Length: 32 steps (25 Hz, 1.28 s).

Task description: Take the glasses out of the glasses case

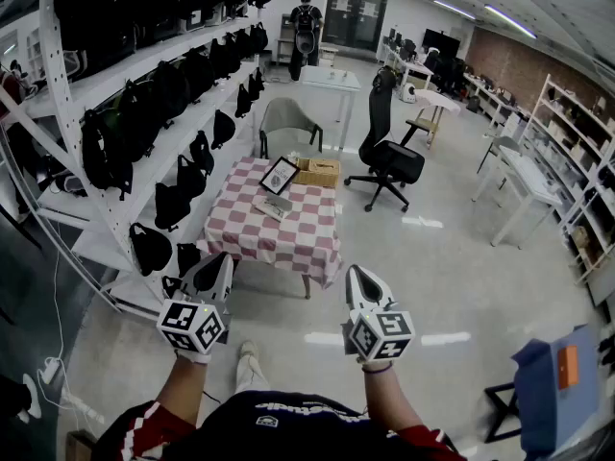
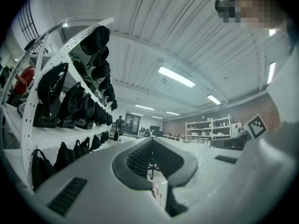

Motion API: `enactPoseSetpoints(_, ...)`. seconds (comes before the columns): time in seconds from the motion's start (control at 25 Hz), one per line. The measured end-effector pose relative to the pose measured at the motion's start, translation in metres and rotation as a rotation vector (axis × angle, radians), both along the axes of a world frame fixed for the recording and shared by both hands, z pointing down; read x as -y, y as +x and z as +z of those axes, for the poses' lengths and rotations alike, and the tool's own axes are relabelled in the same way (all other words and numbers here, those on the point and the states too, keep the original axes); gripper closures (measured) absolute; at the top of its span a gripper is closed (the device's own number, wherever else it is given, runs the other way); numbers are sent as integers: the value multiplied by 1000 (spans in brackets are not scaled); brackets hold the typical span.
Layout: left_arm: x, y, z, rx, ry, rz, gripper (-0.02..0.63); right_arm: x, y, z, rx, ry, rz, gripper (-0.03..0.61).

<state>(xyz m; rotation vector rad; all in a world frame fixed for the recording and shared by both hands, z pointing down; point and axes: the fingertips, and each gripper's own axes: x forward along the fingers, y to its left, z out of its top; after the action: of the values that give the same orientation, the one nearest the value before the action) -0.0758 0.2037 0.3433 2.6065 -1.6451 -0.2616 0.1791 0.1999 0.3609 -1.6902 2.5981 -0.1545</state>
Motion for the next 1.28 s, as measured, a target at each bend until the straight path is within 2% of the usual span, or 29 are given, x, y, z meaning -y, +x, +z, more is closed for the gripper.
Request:
enactPoseSetpoints(0.52,-8,17,1,11,-11,21,607,-7,7,-1,6,5,4,583)
enactPoseSetpoints(0.84,-11,20,3,-11,-17,18,607,-8,8,-1,30,9,3,583)
enactPoseSetpoints(1.28,12,15,12,-24,-24,23,607,8,1,2,5,7,-12,583)
